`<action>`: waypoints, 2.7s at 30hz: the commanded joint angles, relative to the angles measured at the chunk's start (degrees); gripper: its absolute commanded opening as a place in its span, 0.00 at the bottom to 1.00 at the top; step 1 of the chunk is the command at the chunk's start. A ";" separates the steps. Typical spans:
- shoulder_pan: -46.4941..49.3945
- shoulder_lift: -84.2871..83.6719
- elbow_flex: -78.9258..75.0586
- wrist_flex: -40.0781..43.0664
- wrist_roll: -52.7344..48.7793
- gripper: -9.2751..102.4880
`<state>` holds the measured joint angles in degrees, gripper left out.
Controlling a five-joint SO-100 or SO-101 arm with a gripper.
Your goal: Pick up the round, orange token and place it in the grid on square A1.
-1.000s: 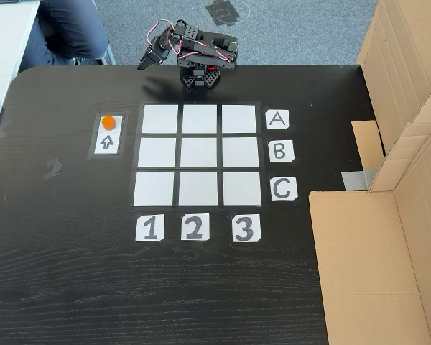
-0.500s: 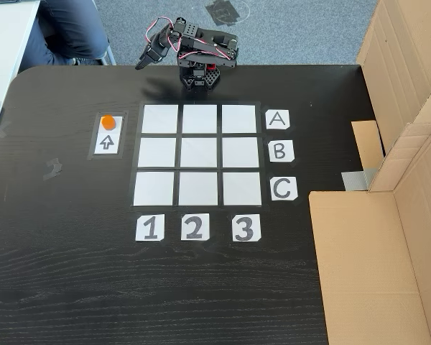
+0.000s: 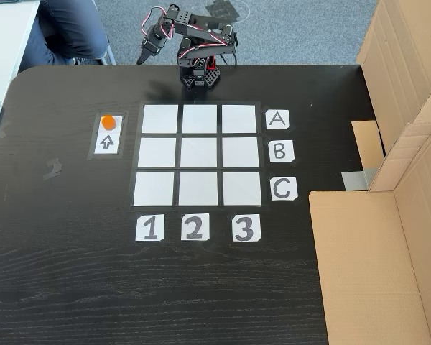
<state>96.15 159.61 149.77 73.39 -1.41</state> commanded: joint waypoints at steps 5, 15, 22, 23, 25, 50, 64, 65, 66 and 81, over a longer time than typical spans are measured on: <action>-2.99 -13.10 -16.17 7.38 0.09 0.22; -8.35 -32.26 -31.99 9.67 3.87 0.26; -13.89 -41.22 -38.32 9.67 4.04 0.24; -14.68 -42.01 -38.85 9.67 3.96 0.24; -15.91 -43.59 -39.37 9.67 4.04 0.23; -33.93 -70.84 -58.62 9.05 8.88 0.27; -39.20 -85.25 -71.28 9.67 12.57 0.32; -39.37 -86.13 -72.07 9.67 12.57 0.32; -39.46 -87.01 -72.86 9.67 12.66 0.32; -40.78 -99.58 -84.11 9.67 13.54 0.34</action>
<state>56.07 60.29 68.64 82.62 11.69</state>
